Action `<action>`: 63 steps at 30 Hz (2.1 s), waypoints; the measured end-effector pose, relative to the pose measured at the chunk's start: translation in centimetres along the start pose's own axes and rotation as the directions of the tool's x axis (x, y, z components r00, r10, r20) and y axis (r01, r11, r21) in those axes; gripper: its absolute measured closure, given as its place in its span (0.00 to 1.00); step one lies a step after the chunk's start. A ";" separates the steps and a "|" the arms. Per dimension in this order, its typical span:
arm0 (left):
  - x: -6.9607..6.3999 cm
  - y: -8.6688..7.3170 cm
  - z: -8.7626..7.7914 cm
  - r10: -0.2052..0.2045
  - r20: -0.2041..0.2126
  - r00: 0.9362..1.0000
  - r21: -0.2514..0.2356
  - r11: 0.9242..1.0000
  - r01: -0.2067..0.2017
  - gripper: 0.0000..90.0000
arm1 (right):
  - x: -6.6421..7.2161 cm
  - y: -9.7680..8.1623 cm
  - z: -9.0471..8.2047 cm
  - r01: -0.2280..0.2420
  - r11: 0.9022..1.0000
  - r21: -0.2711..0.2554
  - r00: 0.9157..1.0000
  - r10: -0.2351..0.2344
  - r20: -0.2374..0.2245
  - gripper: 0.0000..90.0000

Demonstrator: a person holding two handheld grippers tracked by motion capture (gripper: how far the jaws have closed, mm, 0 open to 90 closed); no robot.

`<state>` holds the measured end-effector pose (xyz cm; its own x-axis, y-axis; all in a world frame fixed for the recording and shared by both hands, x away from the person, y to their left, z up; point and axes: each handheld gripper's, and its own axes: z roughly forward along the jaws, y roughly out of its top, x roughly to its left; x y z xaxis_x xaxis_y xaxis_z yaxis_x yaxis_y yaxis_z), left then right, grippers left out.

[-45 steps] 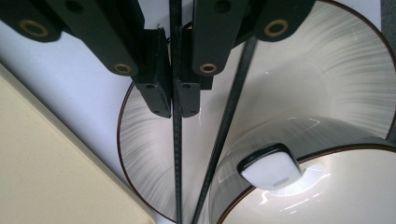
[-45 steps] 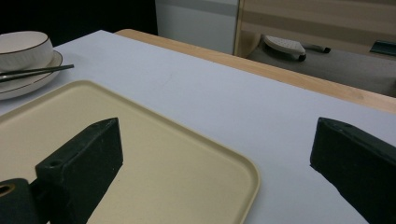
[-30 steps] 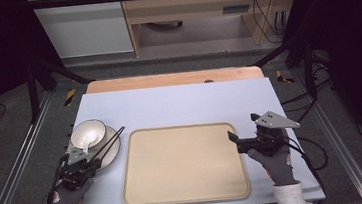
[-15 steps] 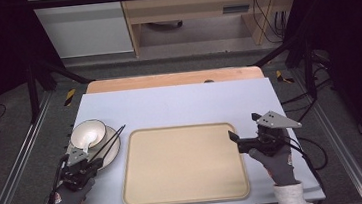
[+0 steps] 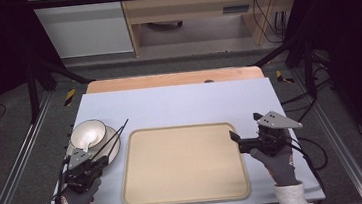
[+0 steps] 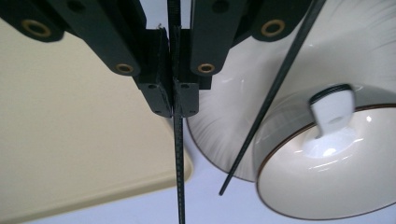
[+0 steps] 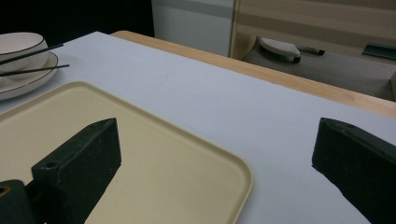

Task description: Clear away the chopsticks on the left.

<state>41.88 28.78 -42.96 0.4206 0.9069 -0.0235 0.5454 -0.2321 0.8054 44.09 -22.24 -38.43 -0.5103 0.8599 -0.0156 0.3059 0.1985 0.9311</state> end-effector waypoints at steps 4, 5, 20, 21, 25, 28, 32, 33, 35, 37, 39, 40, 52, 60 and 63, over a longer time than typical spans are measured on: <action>-1.6 0.2 0.0 0.013 -0.006 1.000 -0.020 1.000 -0.013 0.95 | 0.0 0.0 0.0 -0.003 1.000 0.002 1.000 0.003 0.005 0.02; -2.3 0.3 0.1 0.006 -0.014 1.000 -0.029 1.000 -0.006 0.95 | 0.0 0.0 0.0 -0.001 1.000 0.003 1.000 0.001 0.006 0.02; -5.2 0.2 0.1 -0.100 -0.064 0.993 -0.085 0.992 0.094 0.95 | 0.0 -0.1 0.2 -0.002 1.000 0.007 1.000 0.001 0.019 0.02; -5.6 0.2 0.1 -0.117 -0.065 0.991 -0.094 0.989 0.110 0.95 | 0.0 -0.1 0.2 0.002 1.000 0.009 1.000 -0.002 0.020 0.02; -6.4 0.2 0.2 -0.116 -0.076 0.990 -0.098 0.989 0.108 0.95 | 0.0 -0.1 0.1 0.000 1.000 0.006 1.000 0.000 0.022 0.02; -7.1 0.3 0.3 -0.128 -0.085 0.988 -0.103 0.988 0.119 0.95 | 0.0 0.0 -0.1 -0.004 1.000 -0.002 1.000 0.004 0.020 0.02; -7.8 0.3 0.3 -0.133 -0.121 0.984 -0.106 0.987 0.120 0.95 | 0.0 0.0 -0.1 -0.007 1.000 0.000 1.000 0.007 0.021 0.02; -7.9 0.3 0.3 -0.142 -0.124 0.982 -0.109 0.986 0.129 0.95 | 0.0 0.0 -0.1 -0.007 1.000 0.000 1.000 0.007 0.021 0.02; -8.2 0.2 0.2 -0.160 -0.137 0.978 -0.119 0.982 0.144 0.95 | 0.0 0.0 -0.1 -0.006 1.000 -0.002 1.000 0.006 0.022 0.02; -8.5 0.0 0.4 -0.180 -0.134 0.974 -0.130 0.978 0.163 0.95 | 0.0 0.0 -0.1 -0.008 1.000 0.001 1.000 0.008 0.019 0.02; -8.6 -0.1 0.4 -0.177 -0.141 0.974 -0.129 0.979 0.159 0.95 | 0.0 0.0 -0.1 -0.008 1.000 0.001 1.000 0.008 0.019 0.02; -8.8 -0.2 0.5 -0.185 -0.142 0.972 -0.135 0.977 0.167 0.95 | 0.0 0.0 -0.1 -0.008 1.000 0.000 1.000 0.008 0.020 0.02; -10.3 -2.3 2.6 -0.206 -0.159 0.966 -0.098 0.977 0.192 0.95 | 0.1 -0.1 0.0 -0.014 1.000 -0.006 1.000 0.014 0.017 0.01; -10.3 -2.9 3.5 -0.198 -0.184 0.963 -0.059 0.980 0.190 0.95 | 0.1 -0.1 0.1 -0.012 1.000 -0.003 1.000 0.012 0.014 0.02; -10.3 -3.0 3.6 -0.198 -0.190 0.962 -0.051 0.980 0.191 0.95 | 0.1 -0.1 0.1 -0.009 1.000 0.001 1.000 0.009 0.015 0.02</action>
<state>38.53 18.85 -47.32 0.1590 0.9849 -0.0691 0.5782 -0.0361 0.8151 44.10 -22.09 -38.58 -0.4950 0.8688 -0.0124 0.3114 0.1907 0.9310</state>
